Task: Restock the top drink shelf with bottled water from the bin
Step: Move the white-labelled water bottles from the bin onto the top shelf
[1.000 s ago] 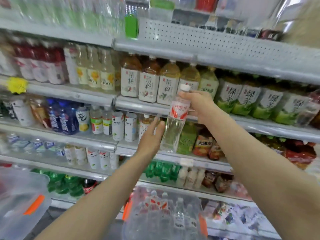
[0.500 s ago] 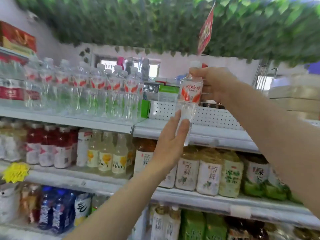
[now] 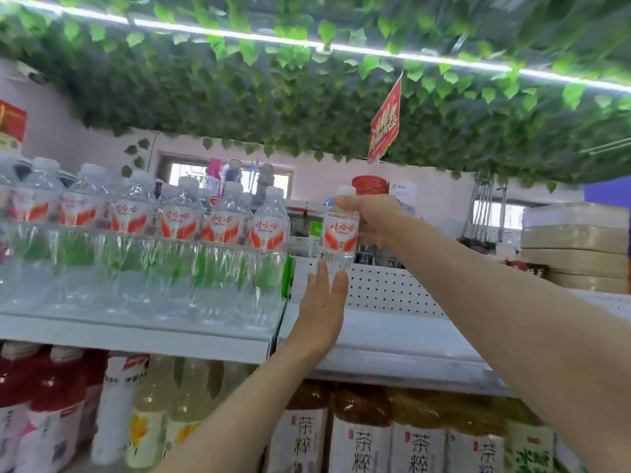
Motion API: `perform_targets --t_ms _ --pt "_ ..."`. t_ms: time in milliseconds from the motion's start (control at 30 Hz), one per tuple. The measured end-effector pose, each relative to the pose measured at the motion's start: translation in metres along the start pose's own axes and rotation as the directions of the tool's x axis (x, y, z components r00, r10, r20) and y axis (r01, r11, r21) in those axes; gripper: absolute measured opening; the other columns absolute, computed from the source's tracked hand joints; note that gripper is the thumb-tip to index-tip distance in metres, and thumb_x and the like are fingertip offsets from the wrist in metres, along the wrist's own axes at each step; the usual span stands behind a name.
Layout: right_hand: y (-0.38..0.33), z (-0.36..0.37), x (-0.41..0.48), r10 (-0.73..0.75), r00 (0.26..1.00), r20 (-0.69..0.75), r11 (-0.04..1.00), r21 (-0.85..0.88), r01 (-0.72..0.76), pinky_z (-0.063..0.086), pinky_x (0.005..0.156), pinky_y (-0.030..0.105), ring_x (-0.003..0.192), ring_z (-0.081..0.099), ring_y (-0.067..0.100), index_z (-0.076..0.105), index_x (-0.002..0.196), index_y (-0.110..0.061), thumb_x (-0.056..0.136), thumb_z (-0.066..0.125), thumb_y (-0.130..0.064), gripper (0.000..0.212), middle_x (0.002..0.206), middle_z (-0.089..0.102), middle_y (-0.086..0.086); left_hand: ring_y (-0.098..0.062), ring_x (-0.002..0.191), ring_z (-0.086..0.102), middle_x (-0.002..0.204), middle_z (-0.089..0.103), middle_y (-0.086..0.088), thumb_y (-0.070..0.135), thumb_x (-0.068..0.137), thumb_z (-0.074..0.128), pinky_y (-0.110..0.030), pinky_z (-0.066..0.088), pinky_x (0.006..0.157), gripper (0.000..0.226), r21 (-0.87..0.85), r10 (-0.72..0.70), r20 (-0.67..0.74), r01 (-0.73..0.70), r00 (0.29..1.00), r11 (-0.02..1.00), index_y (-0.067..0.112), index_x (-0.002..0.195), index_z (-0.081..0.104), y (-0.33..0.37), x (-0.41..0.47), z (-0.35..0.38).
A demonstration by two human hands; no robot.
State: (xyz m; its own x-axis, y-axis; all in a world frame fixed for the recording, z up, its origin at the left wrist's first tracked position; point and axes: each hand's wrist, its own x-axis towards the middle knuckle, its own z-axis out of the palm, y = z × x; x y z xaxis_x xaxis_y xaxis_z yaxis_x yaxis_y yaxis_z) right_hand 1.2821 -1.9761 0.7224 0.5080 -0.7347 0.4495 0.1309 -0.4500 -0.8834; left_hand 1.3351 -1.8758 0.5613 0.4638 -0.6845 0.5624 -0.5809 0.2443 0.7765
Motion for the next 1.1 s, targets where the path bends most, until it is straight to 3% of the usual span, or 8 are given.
perform_targets --t_ms 167,367,500,633,733,867,1000,1100 --pt "0.016 0.02 0.037 0.033 0.999 -0.031 0.999 0.025 -0.032 0.056 0.045 0.03 0.074 0.077 0.027 0.059 0.115 -0.008 0.074 0.09 -0.027 0.056 0.097 0.076 0.012 -0.015 0.153 -0.009 0.166 -0.012 0.006 0.069 0.094 0.008 -0.048 0.003 0.124 0.078 0.046 -0.076 0.042 0.074 0.996 0.996 0.029 0.158 -0.012 -0.012 0.045 -0.011" --pt "0.03 0.03 0.063 0.048 0.999 -0.002 0.999 0.001 -0.048 0.062 0.062 0.039 0.068 0.077 0.025 0.061 0.108 -0.009 0.073 0.091 -0.028 0.05 0.084 0.079 0.01 -0.022 0.153 -0.007 0.167 -0.012 0.002 0.079 0.083 0.006 -0.053 0.001 0.123 0.088 0.038 -0.179 0.025 0.178 0.984 0.983 0.035 0.157 -0.012 -0.028 0.069 -0.01" --pt "0.039 0.035 0.072 0.057 0.998 0.029 0.998 -0.005 -0.057 0.059 0.088 0.052 0.093 0.075 0.032 0.059 0.121 -0.008 0.074 0.09 -0.029 0.06 0.105 0.075 0.013 -0.023 0.153 -0.012 0.166 -0.015 -0.001 0.075 0.09 0.01 -0.051 -0.002 0.121 0.08 0.039 -0.238 -0.001 0.238 0.971 0.971 0.036 0.156 -0.014 -0.036 0.077 -0.006" --pt "0.043 0.04 0.078 0.064 0.997 0.039 0.998 -0.018 -0.063 0.058 0.093 0.053 0.097 0.073 0.033 0.062 0.121 -0.009 0.074 0.09 -0.032 0.06 0.11 0.074 0.013 -0.024 0.153 -0.012 0.165 -0.017 0.0 0.076 0.091 0.01 -0.053 -0.001 0.122 0.079 0.028 -0.272 -0.021 0.273 0.962 0.962 0.038 0.155 -0.015 -0.039 0.08 -0.007" --pt "0.043 0.044 0.081 0.07 0.996 0.049 0.997 -0.016 -0.07 0.062 0.084 0.048 0.09 0.075 0.03 0.062 0.117 -0.009 0.075 0.089 -0.032 0.054 0.105 0.075 0.012 -0.023 0.153 -0.012 0.166 -0.015 0.0 0.075 0.091 0.01 -0.052 -0.001 0.121 0.078 0.03 -0.272 -0.035 0.273 0.962 0.962 0.038 0.155 -0.014 -0.041 0.081 -0.007" --pt "0.045 0.047 0.085 0.07 0.997 0.045 0.997 0.005 -0.071 0.055 0.041 0.029 0.055 0.074 0.02 0.061 0.103 -0.01 0.078 0.087 -0.027 0.04 0.089 0.074 0.01 -0.023 0.153 -0.012 0.166 -0.016 -0.001 0.075 0.091 0.009 -0.052 -0.001 0.122 0.078 0.032 -0.27 -0.044 0.272 0.962 0.962 0.037 0.155 -0.015 -0.043 0.081 -0.007" --pt "0.049 0.05 0.088 0.053 0.997 0.054 0.999 -0.003 -0.053 0.054 0.04 0.027 0.054 0.073 0.017 0.061 0.099 -0.012 0.078 0.087 -0.031 0.038 0.086 0.075 0.008 -0.022 0.152 -0.015 0.165 -0.018 -0.001 0.073 0.092 0.01 -0.051 -0.002 0.121 0.077 0.009 -0.266 -0.043 0.266 0.963 0.964 0.037 0.155 -0.015 -0.042 0.079 -0.008" --pt "0.052 0.051 0.088 0.041 0.997 0.072 0.999 -0.015 -0.04 0.061 0.057 0.033 0.067 0.077 0.019 0.067 0.104 -0.015 0.074 0.089 -0.037 0.044 0.088 0.078 0.006 -0.02 0.152 -0.016 0.165 -0.018 0.0 0.073 0.093 0.01 -0.051 -0.003 0.122 0.077 -0.005 -0.263 -0.043 0.263 0.964 0.965 0.037 0.155 -0.015 -0.042 0.078 -0.009"
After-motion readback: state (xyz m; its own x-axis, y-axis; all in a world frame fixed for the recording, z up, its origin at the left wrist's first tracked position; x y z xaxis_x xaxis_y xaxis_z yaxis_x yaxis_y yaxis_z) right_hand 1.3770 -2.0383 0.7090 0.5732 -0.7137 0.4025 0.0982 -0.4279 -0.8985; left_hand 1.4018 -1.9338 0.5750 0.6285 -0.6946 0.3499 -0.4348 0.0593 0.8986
